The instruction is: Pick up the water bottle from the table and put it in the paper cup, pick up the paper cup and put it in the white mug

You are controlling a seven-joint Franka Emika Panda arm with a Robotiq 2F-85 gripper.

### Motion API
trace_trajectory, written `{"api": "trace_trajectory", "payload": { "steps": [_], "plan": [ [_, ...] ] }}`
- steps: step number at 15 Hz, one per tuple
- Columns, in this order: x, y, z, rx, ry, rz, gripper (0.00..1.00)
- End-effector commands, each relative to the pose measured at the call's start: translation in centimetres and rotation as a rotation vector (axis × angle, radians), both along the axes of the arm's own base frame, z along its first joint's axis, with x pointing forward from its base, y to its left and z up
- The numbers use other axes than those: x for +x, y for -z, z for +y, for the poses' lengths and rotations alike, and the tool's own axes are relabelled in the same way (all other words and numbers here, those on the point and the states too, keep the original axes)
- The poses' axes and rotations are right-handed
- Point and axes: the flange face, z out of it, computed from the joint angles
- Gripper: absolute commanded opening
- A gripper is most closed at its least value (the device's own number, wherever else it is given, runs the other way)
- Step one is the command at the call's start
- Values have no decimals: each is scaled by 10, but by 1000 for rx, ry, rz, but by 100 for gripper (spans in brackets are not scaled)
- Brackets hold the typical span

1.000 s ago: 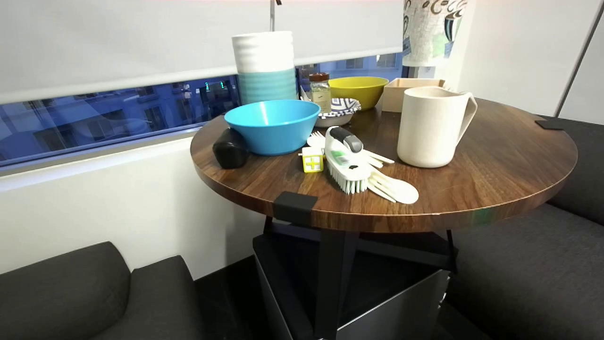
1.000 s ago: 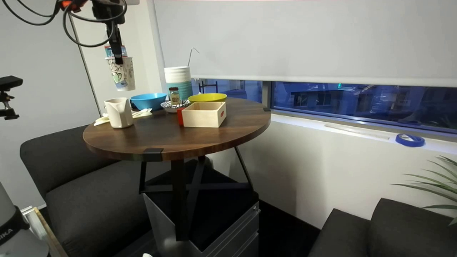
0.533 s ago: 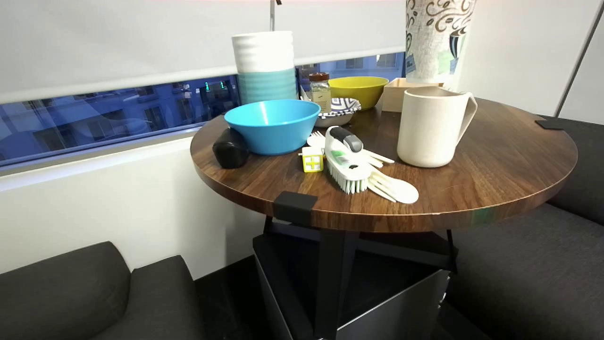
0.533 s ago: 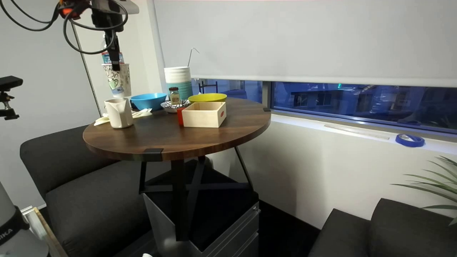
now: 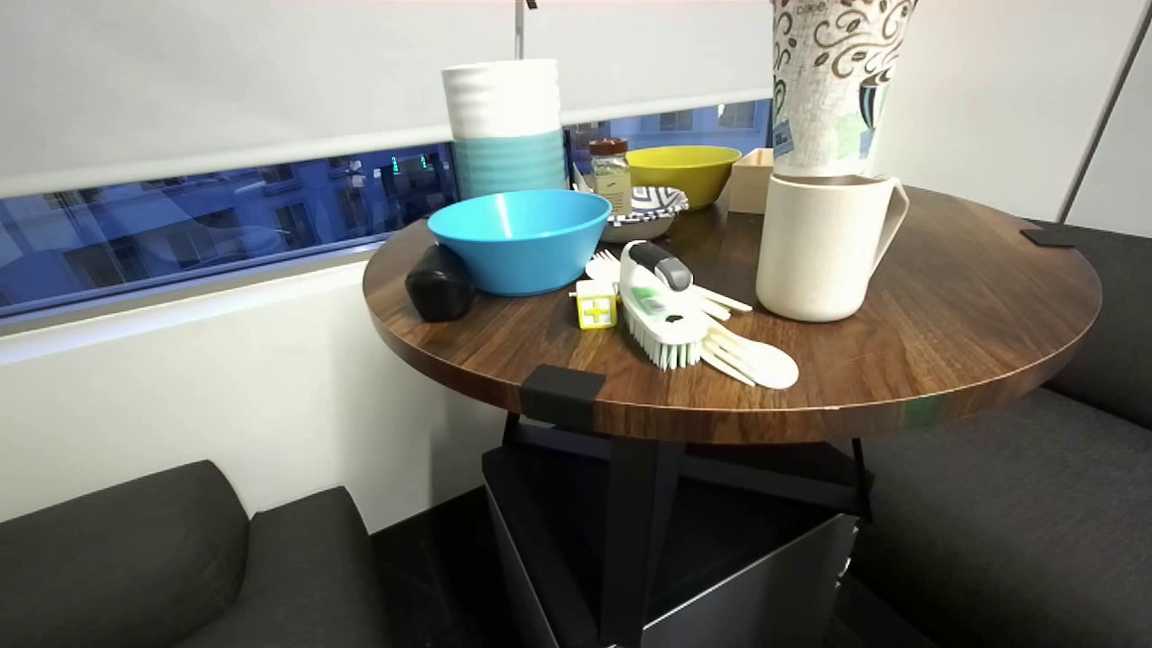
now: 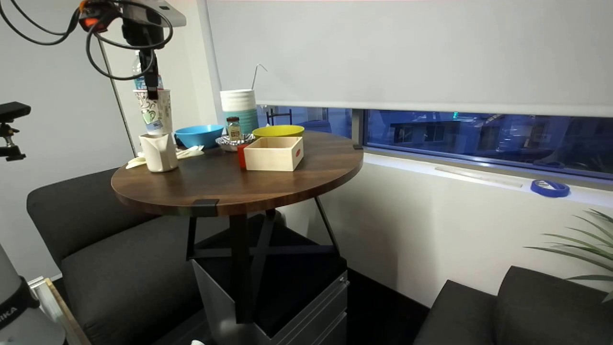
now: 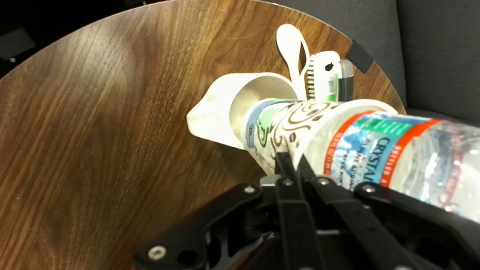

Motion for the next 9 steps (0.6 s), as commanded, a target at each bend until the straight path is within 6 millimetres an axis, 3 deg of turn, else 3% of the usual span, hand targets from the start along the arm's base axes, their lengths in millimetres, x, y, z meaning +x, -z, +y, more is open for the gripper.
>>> {"api": "trace_trajectory", "payload": {
  "steps": [1, 9],
  "plan": [
    [-4, 0, 4, 24, -22, 5, 1],
    [-9, -19, 5, 22, -58, -70, 1]
  ]
}}
